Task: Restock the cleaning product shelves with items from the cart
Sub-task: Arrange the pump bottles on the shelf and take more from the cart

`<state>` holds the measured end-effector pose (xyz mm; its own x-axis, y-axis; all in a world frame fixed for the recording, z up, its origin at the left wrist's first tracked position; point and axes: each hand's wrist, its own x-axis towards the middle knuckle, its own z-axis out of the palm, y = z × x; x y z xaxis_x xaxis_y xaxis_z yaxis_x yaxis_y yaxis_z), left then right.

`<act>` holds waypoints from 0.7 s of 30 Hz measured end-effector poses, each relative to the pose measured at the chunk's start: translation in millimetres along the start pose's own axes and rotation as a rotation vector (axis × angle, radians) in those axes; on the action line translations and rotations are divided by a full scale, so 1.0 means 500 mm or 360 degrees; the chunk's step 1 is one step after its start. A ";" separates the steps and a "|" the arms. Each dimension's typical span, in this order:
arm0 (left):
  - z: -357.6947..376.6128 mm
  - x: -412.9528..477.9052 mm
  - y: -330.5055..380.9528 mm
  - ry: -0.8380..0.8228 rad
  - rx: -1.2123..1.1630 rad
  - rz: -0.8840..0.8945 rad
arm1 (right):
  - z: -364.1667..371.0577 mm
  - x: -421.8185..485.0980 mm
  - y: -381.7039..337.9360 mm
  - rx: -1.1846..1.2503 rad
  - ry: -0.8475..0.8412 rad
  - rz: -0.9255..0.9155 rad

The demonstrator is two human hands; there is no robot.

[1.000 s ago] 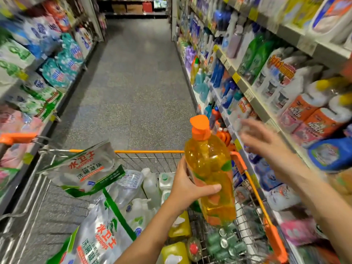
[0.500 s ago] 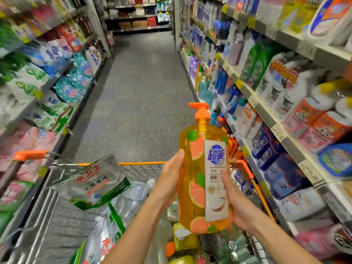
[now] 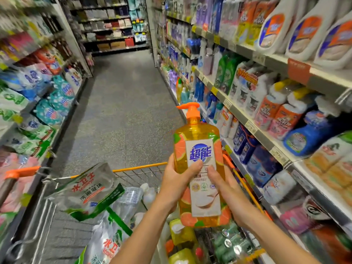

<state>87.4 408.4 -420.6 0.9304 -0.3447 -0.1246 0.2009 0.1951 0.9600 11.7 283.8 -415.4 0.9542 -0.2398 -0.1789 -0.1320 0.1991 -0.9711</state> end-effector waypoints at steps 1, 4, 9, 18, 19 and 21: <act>0.011 -0.017 0.003 -0.0045 -0.0006 -0.0002 | -0.005 -0.024 -0.001 0.0017 0.0032 -0.0027; 0.051 -0.075 0.009 -0.0203 0.0015 0.0008 | -0.024 -0.109 -0.006 0.0052 0.0199 -0.0091; 0.147 -0.182 -0.005 -0.0536 0.0071 0.0027 | -0.085 -0.272 -0.007 0.0050 0.0548 -0.0192; 0.362 -0.448 -0.064 -0.1084 0.0103 0.0010 | -0.200 -0.640 0.004 0.0077 0.1143 -0.0352; 0.384 -0.487 -0.074 -0.1148 0.0099 0.0002 | -0.210 -0.687 0.007 0.0077 0.1222 -0.0370; 0.426 -0.573 -0.092 -0.1256 0.0102 -0.0021 | -0.228 -0.788 0.014 0.0059 0.1379 -0.0402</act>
<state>-253.8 302.7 -375.4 0.4308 -0.9007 0.0553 0.1702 0.1413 0.9752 -396.1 271.3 -369.9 0.4147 -0.9094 -0.0319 0.0772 0.0702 -0.9945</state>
